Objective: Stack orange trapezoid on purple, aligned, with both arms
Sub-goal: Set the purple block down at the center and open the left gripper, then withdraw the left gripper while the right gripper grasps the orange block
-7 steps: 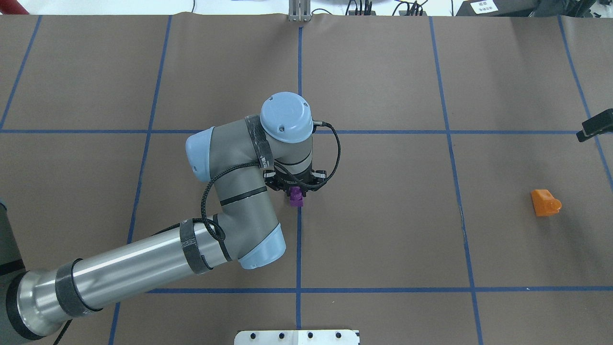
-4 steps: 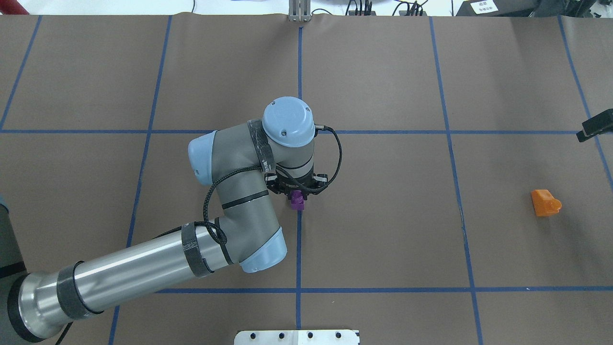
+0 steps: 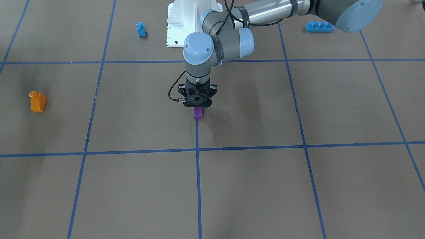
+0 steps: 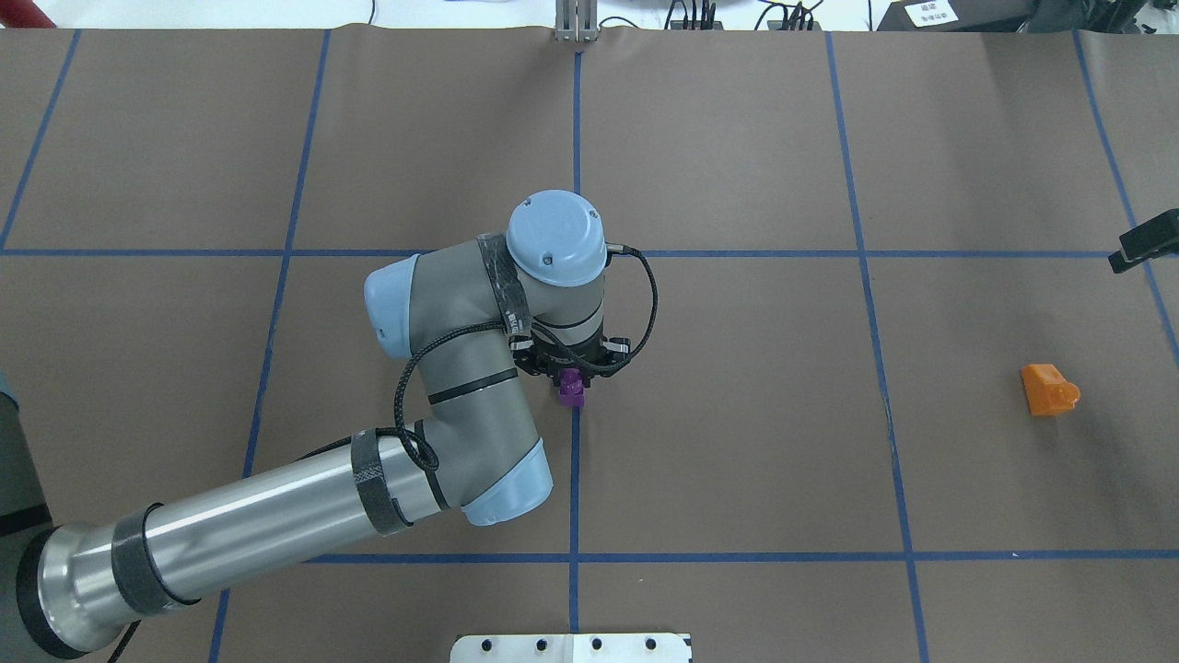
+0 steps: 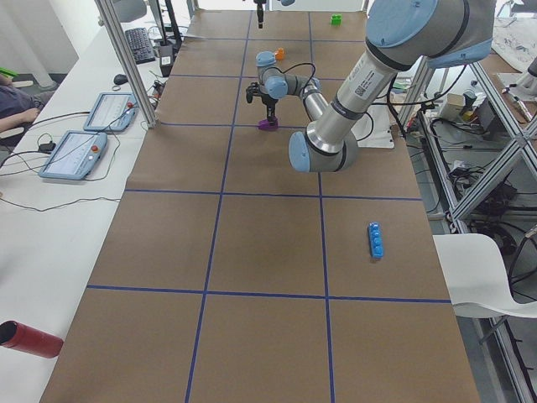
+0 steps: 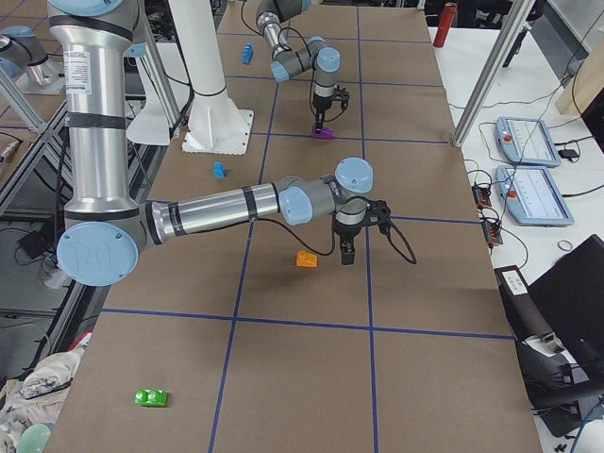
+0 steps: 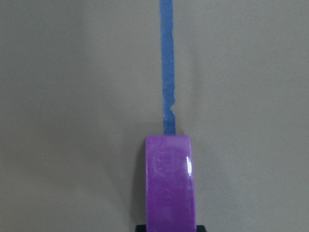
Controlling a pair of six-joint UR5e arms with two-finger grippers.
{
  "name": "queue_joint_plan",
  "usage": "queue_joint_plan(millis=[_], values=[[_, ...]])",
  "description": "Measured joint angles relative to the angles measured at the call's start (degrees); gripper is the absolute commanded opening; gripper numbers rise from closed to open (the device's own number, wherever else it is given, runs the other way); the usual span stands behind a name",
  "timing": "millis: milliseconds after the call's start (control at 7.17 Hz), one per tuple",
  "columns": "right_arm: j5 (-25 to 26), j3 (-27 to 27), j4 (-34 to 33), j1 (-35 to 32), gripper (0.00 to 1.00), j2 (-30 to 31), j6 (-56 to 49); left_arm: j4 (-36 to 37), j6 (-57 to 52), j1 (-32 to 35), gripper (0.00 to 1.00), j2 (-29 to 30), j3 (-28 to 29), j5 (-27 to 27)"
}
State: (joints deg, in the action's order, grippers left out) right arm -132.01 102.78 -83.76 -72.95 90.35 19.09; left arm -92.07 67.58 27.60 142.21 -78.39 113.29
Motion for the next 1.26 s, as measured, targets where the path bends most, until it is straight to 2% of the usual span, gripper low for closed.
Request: queue_joint_plan(millis=[419,698,977,1116,1256], values=[[-0.1,0.0,0.0,0.0,1.00,0.0,0.0,-3.1,0.1,-0.9,1.00,-0.3,0.8,-2.0],[-0.1,0.1,0.8,0.8,1.00,0.0,0.0,-1.6,-0.3,0.7,1.00,-1.0,-2.7,-1.8],[-0.2,0.1,2.9,2.2,1.00,0.7,0.3,3.2,-4.6,5.0,1.00,-6.5,-12.5,1.6],[-0.1,0.2,3.9,3.4,1.00,1.0,1.8,5.9,-10.1,7.7,1.00,-12.3,-19.9,3.3],[1.0,0.3,7.5,5.4,1.00,1.9,6.1,8.0,-17.9,11.5,1.00,-20.0,-27.4,5.3]])
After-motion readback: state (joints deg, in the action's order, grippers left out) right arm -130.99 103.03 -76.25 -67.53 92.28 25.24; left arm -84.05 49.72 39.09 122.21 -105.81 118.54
